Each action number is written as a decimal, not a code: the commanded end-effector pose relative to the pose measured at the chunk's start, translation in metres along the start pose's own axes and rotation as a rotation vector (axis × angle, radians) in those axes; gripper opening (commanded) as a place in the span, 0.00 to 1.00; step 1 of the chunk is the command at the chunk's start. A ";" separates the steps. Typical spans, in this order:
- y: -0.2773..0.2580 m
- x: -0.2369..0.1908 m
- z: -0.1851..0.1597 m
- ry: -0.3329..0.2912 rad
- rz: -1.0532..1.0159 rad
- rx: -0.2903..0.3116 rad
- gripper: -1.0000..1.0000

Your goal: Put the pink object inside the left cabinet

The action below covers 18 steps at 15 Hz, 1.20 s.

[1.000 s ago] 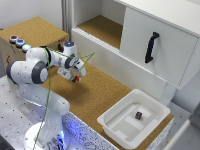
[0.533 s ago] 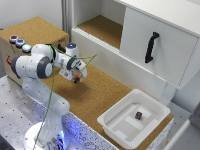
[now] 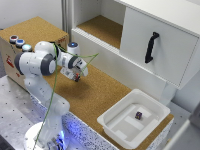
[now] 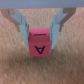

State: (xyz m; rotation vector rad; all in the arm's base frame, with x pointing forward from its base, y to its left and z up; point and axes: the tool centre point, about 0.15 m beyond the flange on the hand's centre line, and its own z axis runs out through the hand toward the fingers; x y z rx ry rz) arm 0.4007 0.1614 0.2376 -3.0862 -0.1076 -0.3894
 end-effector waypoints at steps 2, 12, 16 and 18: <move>-0.027 0.070 -0.130 0.171 -0.053 -0.067 0.00; -0.046 0.304 -0.243 0.251 -0.083 0.015 0.00; -0.056 0.343 -0.220 0.238 -0.081 -0.050 0.00; -0.061 0.342 -0.211 0.235 -0.073 -0.075 0.00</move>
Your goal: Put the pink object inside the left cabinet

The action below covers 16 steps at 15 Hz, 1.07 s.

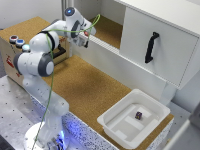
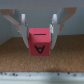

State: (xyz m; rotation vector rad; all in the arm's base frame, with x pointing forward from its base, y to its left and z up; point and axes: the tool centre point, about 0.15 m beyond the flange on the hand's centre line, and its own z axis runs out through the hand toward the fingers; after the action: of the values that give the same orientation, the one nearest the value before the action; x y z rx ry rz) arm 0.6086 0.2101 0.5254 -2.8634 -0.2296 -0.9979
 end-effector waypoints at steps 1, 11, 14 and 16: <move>-0.013 0.051 0.042 -0.180 -0.002 -0.152 0.00; -0.008 0.006 0.081 -0.207 -0.016 -0.194 0.00; -0.009 0.017 0.092 -0.163 -0.019 -0.217 0.00; -0.008 0.024 0.094 -0.145 -0.006 -0.228 0.00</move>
State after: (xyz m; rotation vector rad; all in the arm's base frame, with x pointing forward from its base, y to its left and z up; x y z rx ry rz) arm 0.6524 0.2248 0.4743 -3.0682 -0.2145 -0.7910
